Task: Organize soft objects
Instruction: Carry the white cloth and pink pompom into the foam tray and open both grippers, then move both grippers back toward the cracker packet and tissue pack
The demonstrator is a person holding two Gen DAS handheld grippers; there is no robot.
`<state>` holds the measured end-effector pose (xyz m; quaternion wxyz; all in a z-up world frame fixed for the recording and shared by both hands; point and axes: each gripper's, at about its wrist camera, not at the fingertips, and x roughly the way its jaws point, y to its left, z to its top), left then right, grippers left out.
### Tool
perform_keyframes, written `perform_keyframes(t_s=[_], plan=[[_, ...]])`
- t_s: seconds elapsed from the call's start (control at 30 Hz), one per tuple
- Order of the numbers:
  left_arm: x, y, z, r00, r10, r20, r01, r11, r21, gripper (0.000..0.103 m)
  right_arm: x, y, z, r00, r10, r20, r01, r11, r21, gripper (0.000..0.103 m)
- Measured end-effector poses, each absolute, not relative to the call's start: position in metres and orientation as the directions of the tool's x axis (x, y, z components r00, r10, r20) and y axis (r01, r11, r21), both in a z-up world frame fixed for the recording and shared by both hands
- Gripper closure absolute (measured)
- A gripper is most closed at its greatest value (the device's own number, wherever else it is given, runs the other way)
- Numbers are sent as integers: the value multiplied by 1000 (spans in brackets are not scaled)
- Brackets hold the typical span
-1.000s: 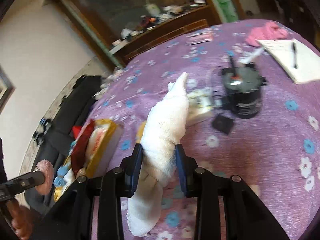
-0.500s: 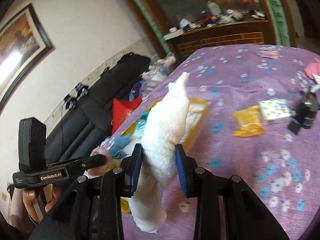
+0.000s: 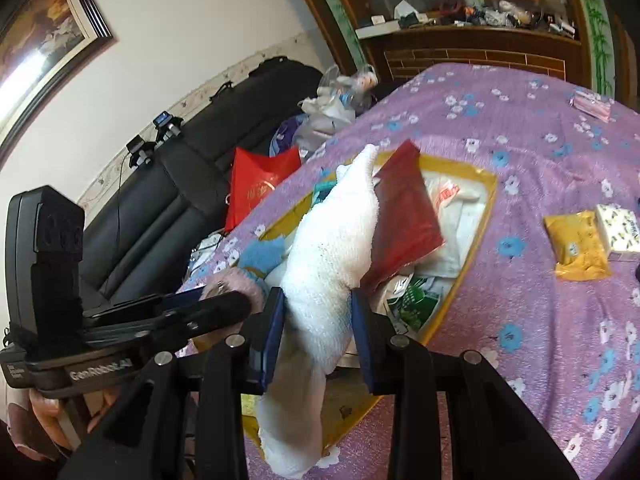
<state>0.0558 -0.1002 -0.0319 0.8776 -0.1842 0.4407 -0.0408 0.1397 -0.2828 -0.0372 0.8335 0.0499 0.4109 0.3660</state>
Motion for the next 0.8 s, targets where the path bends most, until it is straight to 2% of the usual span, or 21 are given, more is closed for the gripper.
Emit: perform_keyframes(t_s=[0.3, 0.5, 0.57, 0.6, 0.67, 0.73, 0.8], plan=[[68, -104, -48, 590, -232, -773, -95, 931, -352, 68, 149, -278, -46, 409, 608, -681, -554, 758, 344, 70], [62, -101, -54, 601, -269, -753, -74, 919, -388, 58, 148, -279, -52, 407, 619, -672, -548, 754, 363, 66], [56, -97, -53, 605, -312, -732, -60, 899, -433, 44, 149, -284, -54, 388, 638, -665, -536, 743, 401, 62], [53, -95, -53, 603, -326, -728, -63, 891, -451, 41, 150, -287, -53, 382, 646, -661, -530, 739, 416, 59], [46, -92, -49, 604, -326, -727, -78, 884, -462, 38, 149, -292, -49, 380, 668, -639, -530, 724, 442, 47], [41, -91, -46, 601, -309, -737, -90, 890, -446, 37, 146, -301, -42, 409, 677, -612, -519, 724, 454, 44], [32, -90, -38, 634, -307, -710, -87, 884, -460, 37, 141, -306, -36, 417, 687, -595, -524, 716, 460, 44]])
